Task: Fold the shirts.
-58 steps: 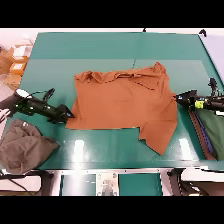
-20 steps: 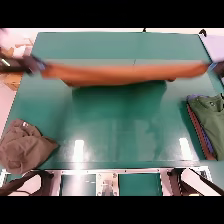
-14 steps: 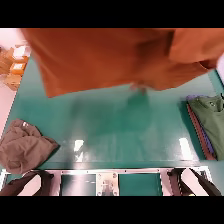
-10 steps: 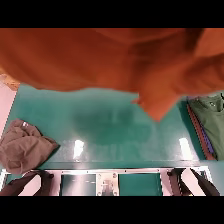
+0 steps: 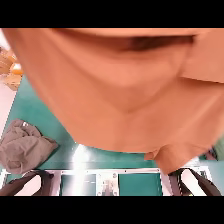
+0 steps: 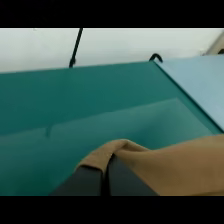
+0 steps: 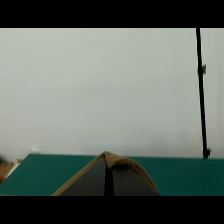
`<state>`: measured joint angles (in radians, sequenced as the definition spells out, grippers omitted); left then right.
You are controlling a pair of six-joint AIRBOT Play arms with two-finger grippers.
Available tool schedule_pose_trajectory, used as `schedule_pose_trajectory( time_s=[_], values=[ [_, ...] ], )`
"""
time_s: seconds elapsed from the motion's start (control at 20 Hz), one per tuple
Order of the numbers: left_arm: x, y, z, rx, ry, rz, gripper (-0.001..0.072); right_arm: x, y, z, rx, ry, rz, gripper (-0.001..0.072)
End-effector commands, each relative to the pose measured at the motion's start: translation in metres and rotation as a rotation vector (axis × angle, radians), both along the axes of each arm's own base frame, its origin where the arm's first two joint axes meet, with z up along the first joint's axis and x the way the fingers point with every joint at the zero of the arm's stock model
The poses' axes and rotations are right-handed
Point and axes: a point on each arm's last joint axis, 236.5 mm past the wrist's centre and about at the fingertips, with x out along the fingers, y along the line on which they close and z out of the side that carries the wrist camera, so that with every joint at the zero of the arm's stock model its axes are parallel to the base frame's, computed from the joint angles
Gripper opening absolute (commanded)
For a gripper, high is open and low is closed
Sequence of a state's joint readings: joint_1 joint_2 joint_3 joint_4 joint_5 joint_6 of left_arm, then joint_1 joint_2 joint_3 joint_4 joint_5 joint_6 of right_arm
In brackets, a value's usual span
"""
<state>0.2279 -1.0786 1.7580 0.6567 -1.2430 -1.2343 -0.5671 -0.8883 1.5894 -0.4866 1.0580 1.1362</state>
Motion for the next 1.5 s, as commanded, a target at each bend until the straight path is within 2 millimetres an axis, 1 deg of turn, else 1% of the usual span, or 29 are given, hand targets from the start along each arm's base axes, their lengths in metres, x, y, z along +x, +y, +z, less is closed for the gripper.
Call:
schedule_pose_trajectory(
  time_s=[0.0,0.05,0.1,0.15,0.2,0.25,0.3,0.4,0.45,0.5,0.6,0.65,0.75,0.85,0.9,1.0,1.1,1.2,1.35,1.45],
  values=[
    [0.057,-0.015,-0.126,-0.007,0.253,-0.082,0.0028,0.07,-0.011,-0.129,0.099,0.221,0.034,0.0017],
    [0.077,-0.019,-0.164,-0.018,0.324,-0.087,0.0028,0.092,-0.013,-0.172,0.128,0.295,0.033,0.0017],
    [0.095,-0.02,-0.198,-0.034,0.384,-0.073,0.0028,0.111,-0.013,-0.213,0.146,0.362,0.033,0.0018],
    [0.114,-0.017,-0.229,-0.056,0.437,-0.047,0.0029,0.129,-0.015,-0.252,0.161,0.428,0.03,0.0018],
    [0.131,-0.014,-0.255,-0.074,0.474,-0.019,0.0028,0.147,-0.017,-0.291,0.188,0.498,0.026,0.0017],
    [0.147,-0.009,-0.278,-0.091,0.499,0.018,0.0028,0.161,-0.023,-0.323,0.216,0.552,0.013,0.0017],
    [0.16,-0.003,-0.297,-0.101,0.515,0.051,0.0028,0.176,-0.029,-0.354,0.248,0.602,0.003,0.0018],
    [0.179,0.006,-0.332,-0.12,0.547,0.108,0.0029,0.2,-0.035,-0.402,0.314,0.68,0.004,0.0017],
    [0.185,0.009,-0.347,-0.131,0.569,0.131,0.0028,0.21,-0.037,-0.422,0.347,0.711,0.006,0.0017],
    [0.188,0.011,-0.356,-0.132,0.579,0.144,0.0028,0.217,-0.036,-0.437,0.379,0.733,0.011,0.0017],
    [0.196,0.019,-0.369,-0.133,0.579,0.179,0.0028,0.231,-0.035,-0.458,0.411,0.761,0.029,0.0017],
    [0.199,0.021,-0.371,-0.131,0.574,0.191,0.0028,0.236,-0.035,-0.463,0.415,0.768,0.04,0.0017],
    [0.199,0.023,-0.374,-0.128,0.576,0.195,0.0029,0.241,-0.039,-0.463,0.41,0.762,0.044,0.0017],
    [0.192,0.018,-0.378,-0.117,0.605,0.165,0.0029,0.238,-0.042,-0.457,0.405,0.763,0.065,0.0017],
    [0.186,0.016,-0.382,-0.097,0.624,0.144,0.0029,0.232,-0.043,-0.456,0.401,0.776,0.089,0.0017],
    [0.167,0.013,-0.395,-0.043,0.692,0.093,0.0029,0.216,-0.043,-0.459,0.395,0.823,0.143,0.0017],
    [0.153,0.019,-0.409,0.021,0.756,0.09,0.0029,0.198,-0.047,-0.472,0.373,0.902,0.157,0.0017],
    [0.146,0.019,-0.42,0.041,0.795,0.085,0.0029,0.183,-0.05,-0.489,0.314,0.98,0.156,0.0016],
    [0.134,0.015,-0.438,0.034,0.862,0.06,0.0029,0.174,-0.053,-0.501,0.26,1.036,0.144,0.0016],
    [0.118,0.009,-0.452,0.032,0.939,0.02,0.0028,0.169,-0.057,-0.508,0.242,1.067,0.123,0.0016]
  ],
)
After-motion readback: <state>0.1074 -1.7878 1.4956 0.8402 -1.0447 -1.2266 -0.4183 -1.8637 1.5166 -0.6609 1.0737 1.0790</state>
